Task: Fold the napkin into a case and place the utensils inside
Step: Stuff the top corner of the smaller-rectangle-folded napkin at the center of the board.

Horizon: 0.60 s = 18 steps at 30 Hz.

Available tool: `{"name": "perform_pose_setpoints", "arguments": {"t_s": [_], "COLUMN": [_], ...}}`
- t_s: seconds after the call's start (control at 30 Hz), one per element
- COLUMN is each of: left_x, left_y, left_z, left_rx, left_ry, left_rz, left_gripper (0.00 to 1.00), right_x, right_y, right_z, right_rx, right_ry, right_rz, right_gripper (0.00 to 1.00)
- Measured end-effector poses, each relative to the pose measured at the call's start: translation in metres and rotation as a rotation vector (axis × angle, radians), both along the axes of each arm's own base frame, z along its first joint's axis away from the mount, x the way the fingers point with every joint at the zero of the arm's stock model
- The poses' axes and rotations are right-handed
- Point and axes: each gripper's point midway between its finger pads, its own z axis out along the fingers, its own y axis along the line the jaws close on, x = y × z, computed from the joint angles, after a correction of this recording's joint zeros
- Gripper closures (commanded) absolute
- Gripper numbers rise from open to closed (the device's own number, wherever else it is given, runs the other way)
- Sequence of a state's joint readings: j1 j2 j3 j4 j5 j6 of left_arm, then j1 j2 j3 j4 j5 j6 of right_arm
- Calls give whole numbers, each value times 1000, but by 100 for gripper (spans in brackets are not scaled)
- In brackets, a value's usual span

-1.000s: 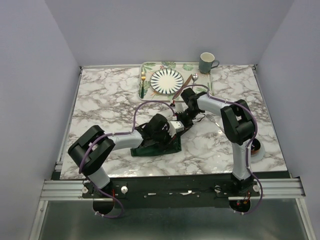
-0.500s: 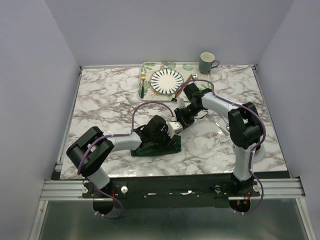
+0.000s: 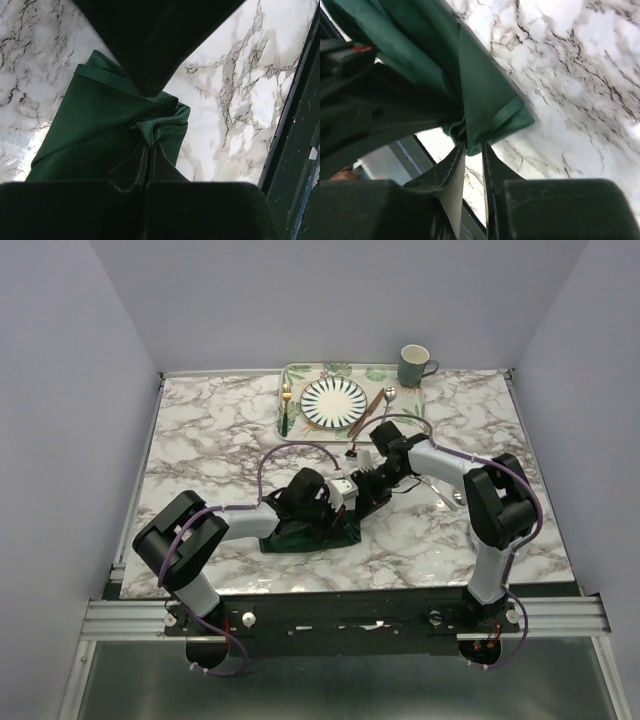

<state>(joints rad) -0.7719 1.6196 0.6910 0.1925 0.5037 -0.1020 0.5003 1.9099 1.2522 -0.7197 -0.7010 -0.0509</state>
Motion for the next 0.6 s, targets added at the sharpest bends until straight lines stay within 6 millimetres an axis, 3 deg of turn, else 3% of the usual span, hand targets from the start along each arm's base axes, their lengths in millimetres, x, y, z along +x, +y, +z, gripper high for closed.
{"name": "perform_pose_setpoints", "arguments": {"t_s": [0.33,0.5,0.6], "left_x": [8,10,11], "left_y": [7,9,9], "left_z": [-3,-3,-3], "left_rx": [-54,-78,-87], "left_ry": [116,162,181], "left_rz": [21,24,23], "left_gripper": [100,100,100], "right_x": [18,18,18], "right_y": [-5,-5,3], "right_z": [42,41,37], "right_rx": [140,179,173], "right_ry": [-302,-473,-558], "right_rz": [-20,41,101], "right_gripper": [60,76,79]}}
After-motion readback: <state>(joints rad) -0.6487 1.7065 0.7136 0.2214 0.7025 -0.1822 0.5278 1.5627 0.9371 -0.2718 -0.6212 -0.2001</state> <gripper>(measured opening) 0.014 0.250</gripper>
